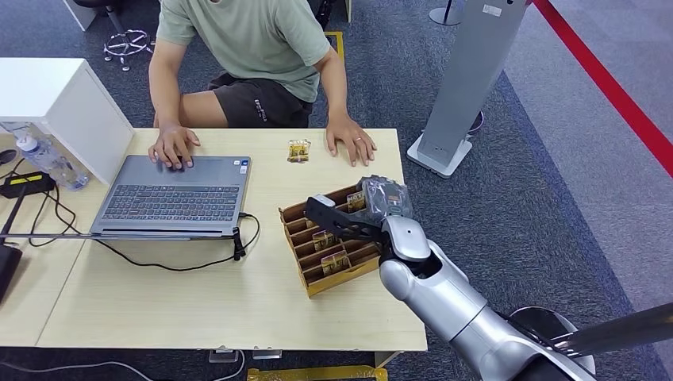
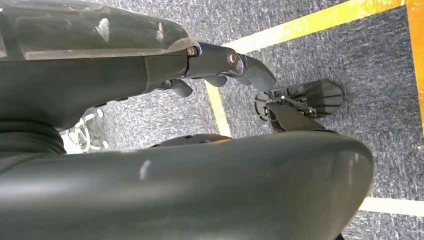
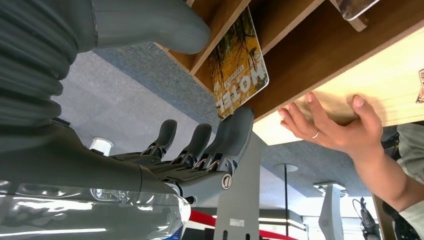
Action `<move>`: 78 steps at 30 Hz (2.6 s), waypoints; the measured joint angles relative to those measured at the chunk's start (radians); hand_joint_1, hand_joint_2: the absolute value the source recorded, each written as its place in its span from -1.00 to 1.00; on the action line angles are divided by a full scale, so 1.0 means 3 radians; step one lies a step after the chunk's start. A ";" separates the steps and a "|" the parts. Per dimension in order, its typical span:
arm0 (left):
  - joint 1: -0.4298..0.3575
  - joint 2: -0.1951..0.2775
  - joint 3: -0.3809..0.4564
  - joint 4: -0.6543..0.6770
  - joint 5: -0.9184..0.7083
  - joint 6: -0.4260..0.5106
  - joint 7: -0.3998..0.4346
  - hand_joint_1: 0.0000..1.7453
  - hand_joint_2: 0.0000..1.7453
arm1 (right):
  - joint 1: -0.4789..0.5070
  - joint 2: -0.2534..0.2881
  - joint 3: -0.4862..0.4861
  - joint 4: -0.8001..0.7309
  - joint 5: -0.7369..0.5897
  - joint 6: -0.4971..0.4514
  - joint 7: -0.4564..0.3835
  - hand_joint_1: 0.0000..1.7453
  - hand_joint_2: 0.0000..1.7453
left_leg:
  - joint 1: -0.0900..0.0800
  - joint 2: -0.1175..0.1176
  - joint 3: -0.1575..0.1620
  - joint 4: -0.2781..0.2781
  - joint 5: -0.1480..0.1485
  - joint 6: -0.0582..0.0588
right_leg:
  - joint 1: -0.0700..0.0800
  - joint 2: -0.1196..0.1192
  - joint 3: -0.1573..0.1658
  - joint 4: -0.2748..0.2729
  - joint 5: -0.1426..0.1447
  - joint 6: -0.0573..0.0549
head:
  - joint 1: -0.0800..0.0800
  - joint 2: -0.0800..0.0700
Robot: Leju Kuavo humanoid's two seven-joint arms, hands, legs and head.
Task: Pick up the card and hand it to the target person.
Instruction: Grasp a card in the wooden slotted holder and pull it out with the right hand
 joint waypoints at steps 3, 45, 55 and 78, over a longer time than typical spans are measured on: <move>0.0000 0.0000 0.0000 0.0000 -0.0001 0.0000 0.0000 -1.00 -1.00 | 0.0005 0.0000 -0.0002 0.0015 -0.0005 0.0000 -0.0006 -0.14 1.00 | 0.0000 0.0000 0.0000 0.0000 0.0000 0.0000 | 0.0000 0.0000 0.0000 0.0000 0.0000 0.0000 | 0.0000 0.0000; 0.0000 0.0000 0.0000 0.0000 -0.0003 -0.0004 0.0011 -1.00 -1.00 | 0.0058 -0.0001 -0.0088 0.0034 -0.0007 0.0013 -0.0010 0.43 1.00 | 0.0000 0.0000 0.0000 0.0000 0.0000 0.0000 | 0.0000 0.0000 0.0000 0.0000 0.0000 0.0000 | 0.0000 0.0000; 0.0000 0.0000 0.0000 0.0000 -0.0012 -0.0003 0.0021 -1.00 -1.00 | 0.0049 0.0000 -0.0099 0.0044 -0.0005 0.0033 -0.0016 0.48 1.00 | 0.0000 0.0000 0.0001 0.0000 0.0000 0.0000 | 0.0000 0.0000 0.0001 0.0000 0.0000 0.0000 | 0.0000 0.0000; 0.0002 -0.0001 0.0000 0.0000 -0.0009 0.0006 0.0021 -1.00 -1.00 | 0.0114 -0.0021 -0.0106 -0.0343 0.0140 -0.0123 -0.0061 0.48 1.00 | 0.0000 0.0000 0.0002 0.0000 0.0000 0.0000 | 0.0000 0.0000 0.0000 0.0000 0.0000 0.0000 | -0.0001 0.0000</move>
